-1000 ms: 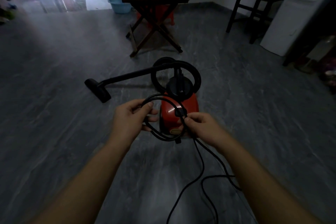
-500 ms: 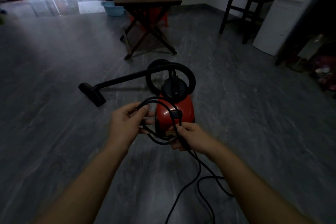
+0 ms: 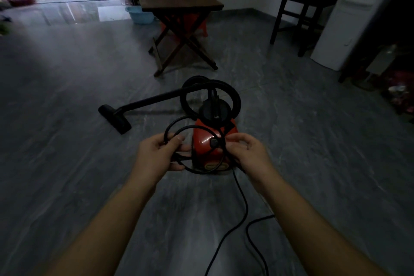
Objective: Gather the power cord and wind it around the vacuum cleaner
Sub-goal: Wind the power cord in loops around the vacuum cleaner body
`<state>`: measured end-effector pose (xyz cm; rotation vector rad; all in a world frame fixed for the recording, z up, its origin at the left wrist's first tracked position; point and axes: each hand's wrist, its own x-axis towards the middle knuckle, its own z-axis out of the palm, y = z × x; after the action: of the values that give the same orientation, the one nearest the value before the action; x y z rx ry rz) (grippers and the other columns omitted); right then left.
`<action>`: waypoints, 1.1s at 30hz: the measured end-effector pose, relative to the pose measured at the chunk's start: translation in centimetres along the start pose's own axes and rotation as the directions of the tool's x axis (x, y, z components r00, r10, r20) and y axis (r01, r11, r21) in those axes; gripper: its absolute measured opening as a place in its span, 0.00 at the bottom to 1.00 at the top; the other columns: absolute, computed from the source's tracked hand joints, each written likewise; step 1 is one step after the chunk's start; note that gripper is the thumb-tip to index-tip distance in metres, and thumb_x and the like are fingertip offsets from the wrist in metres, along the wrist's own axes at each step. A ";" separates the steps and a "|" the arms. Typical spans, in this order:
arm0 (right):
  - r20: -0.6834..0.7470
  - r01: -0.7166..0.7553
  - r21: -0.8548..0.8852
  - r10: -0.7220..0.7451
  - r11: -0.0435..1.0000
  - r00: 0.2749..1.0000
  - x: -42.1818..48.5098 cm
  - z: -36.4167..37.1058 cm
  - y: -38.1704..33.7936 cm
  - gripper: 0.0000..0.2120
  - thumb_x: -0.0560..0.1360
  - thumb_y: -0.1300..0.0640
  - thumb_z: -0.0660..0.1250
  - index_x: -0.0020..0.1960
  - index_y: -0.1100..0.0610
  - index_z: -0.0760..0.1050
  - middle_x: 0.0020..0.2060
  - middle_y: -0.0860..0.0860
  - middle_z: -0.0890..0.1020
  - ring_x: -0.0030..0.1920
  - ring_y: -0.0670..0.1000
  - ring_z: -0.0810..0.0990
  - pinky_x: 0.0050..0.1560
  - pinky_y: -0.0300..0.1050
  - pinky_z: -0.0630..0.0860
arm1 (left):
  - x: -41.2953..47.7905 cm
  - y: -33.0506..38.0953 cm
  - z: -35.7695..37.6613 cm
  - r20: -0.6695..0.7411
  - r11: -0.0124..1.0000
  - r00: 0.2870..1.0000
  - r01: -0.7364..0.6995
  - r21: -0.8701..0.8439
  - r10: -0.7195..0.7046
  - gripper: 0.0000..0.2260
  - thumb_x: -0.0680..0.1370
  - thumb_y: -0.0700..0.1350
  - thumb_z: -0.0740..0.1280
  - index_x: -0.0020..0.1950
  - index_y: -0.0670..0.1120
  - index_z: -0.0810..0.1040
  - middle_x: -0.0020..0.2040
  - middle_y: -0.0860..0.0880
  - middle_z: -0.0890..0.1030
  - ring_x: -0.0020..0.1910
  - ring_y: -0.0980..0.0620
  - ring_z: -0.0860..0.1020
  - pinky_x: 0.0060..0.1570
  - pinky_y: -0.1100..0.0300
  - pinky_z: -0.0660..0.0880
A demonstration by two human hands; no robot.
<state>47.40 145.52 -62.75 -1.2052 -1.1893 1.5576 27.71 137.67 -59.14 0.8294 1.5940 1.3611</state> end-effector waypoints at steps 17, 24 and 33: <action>0.145 -0.019 -0.069 0.029 0.997 0.989 -0.8 -1.0 -0.5 0.07 0.78 0.64 0.66 0.54 0.55 0.79 0.43 0.55 0.86 0.41 0.51 0.85 0.43 0.44 0.82 | -0.2 -1.3 0.6 0.115 0.947 0.993 -0.008 0.322 -0.030 0.09 0.83 0.48 0.60 0.49 0.47 0.78 0.41 0.40 0.85 0.36 0.41 0.84 0.33 0.53 0.79; 0.271 0.140 -0.287 -0.060 0.948 0.961 -0.9 -1.1 -0.4 0.09 0.81 0.63 0.62 0.53 0.59 0.81 0.34 0.48 0.84 0.35 0.41 0.83 0.38 0.32 0.76 | 0.5 -2.5 0.2 0.061 0.773 0.982 -0.180 0.609 0.181 0.13 0.79 0.56 0.64 0.54 0.50 0.81 0.38 0.51 0.84 0.32 0.53 0.83 0.36 0.54 0.82; 0.350 0.252 -0.469 -0.083 0.847 0.933 -0.9 -2.0 -0.7 0.10 0.80 0.55 0.65 0.56 0.57 0.82 0.44 0.49 0.87 0.46 0.45 0.85 0.49 0.40 0.80 | 0.7 -2.5 0.3 0.167 0.579 0.923 -0.351 0.736 0.347 0.21 0.75 0.57 0.70 0.67 0.59 0.73 0.46 0.62 0.80 0.36 0.62 0.80 0.45 0.55 0.81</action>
<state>49.63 145.17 -62.12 -1.1477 -1.9620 1.3747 27.84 137.95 -61.72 1.7352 2.1041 0.8770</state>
